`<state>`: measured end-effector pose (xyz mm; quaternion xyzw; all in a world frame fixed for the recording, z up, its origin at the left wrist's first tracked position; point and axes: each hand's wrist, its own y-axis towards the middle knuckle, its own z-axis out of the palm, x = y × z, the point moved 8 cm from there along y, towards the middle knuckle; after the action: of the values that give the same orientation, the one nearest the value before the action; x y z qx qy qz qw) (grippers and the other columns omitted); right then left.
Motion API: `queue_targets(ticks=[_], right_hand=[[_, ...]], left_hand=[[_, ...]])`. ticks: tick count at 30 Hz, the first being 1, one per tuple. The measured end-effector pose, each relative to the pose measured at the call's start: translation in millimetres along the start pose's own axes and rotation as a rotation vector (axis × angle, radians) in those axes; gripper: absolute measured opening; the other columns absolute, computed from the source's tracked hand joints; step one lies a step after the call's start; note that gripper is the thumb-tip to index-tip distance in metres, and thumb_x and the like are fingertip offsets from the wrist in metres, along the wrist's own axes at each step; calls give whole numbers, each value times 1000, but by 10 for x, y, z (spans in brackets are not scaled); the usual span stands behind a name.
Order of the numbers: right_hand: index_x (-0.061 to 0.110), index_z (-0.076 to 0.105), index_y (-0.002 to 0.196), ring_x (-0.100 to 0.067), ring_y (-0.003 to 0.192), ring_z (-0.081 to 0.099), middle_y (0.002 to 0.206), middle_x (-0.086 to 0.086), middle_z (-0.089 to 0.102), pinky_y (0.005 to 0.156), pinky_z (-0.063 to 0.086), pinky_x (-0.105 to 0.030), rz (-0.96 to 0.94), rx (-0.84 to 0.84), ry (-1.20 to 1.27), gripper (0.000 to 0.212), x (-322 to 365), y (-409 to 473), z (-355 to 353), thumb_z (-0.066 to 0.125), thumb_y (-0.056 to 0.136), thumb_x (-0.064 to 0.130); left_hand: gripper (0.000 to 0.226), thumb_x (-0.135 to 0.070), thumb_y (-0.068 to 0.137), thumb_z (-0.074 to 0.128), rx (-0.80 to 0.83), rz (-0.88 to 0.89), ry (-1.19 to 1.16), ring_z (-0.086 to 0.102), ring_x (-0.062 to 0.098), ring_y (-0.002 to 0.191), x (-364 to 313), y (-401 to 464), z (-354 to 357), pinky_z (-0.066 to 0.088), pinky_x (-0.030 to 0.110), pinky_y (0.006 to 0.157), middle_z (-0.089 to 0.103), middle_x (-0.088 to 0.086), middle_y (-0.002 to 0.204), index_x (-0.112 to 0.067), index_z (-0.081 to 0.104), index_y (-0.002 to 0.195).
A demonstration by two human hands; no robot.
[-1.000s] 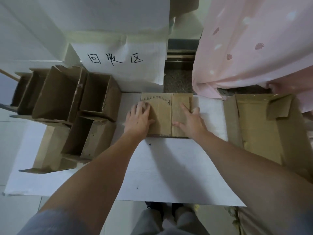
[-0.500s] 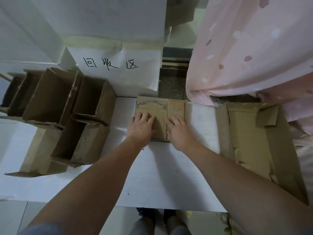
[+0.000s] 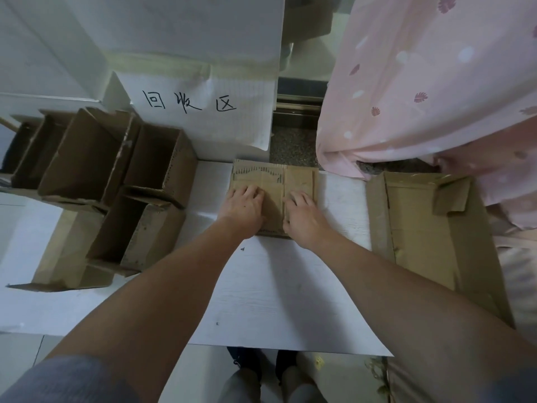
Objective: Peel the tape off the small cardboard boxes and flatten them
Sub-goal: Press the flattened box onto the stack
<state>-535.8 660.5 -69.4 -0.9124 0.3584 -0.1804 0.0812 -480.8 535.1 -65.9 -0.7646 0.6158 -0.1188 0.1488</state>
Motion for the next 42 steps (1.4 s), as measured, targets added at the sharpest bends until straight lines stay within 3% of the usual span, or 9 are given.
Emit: queue_targets(ticks=[4,10,14,19,27,32,36,42], right_hand=[[9,49,140,-34,140,30,152,-15,33,119,29,-43,9,45,-64,44,69,-22,-72,52,96,13],[10,36,152,-31,146,23,157,-11,31,122,23,-42,-43,105,-180,59,171,-134,-242,55,97,18],[11,25,159,-28,155,10,168,-9,17,126,15,-43,-72,131,-115,58,311,-234,-549,40,106,26],[14,21,161,-25,154,18,167,-7,21,124,18,-39,-259,119,-140,66,758,-349,-1081,44,105,41],[12,19,161,-22,153,21,166,-9,23,122,16,-32,-532,85,-188,69,1991,-428,-1634,48,105,39],[15,22,161,-22,153,22,166,-5,26,123,21,-36,-631,105,-168,69,2741,-475,-1581,48,104,43],[15,21,161,-19,152,22,166,-3,25,122,22,-36,-683,169,-150,68,3190,-563,-1375,48,104,42],[15,22,161,-21,153,22,166,-4,26,123,24,-40,-701,230,-140,66,3478,-717,-1130,47,105,39]], left_hand=[[61,-45,102,47,12,19,12,30,28,147,11,-74,-61,23,47,125,33,5,159,-19,35,156],[63,-35,107,41,5,45,-47,14,29,156,-12,-373,-227,12,45,127,17,7,170,-13,22,163],[63,-41,109,35,-34,50,-113,11,27,159,-9,-609,-448,6,43,128,16,7,172,-15,18,165],[68,-49,110,31,-93,35,-88,11,26,159,217,-1030,-835,6,40,128,13,10,173,-12,13,165],[69,-49,106,44,-270,-219,-133,22,27,156,1048,-2082,-1432,13,40,128,27,11,169,-13,28,162],[68,-52,107,43,-274,-379,-157,19,25,157,1512,-2820,-1434,13,39,128,24,5,170,-18,28,163],[60,-51,106,47,-284,-453,-187,28,24,152,1772,-3258,-1290,20,37,126,34,4,165,-21,38,157],[67,-52,108,40,-208,-547,-231,23,27,154,1892,-3619,-1015,15,38,126,25,7,169,-18,24,163]])
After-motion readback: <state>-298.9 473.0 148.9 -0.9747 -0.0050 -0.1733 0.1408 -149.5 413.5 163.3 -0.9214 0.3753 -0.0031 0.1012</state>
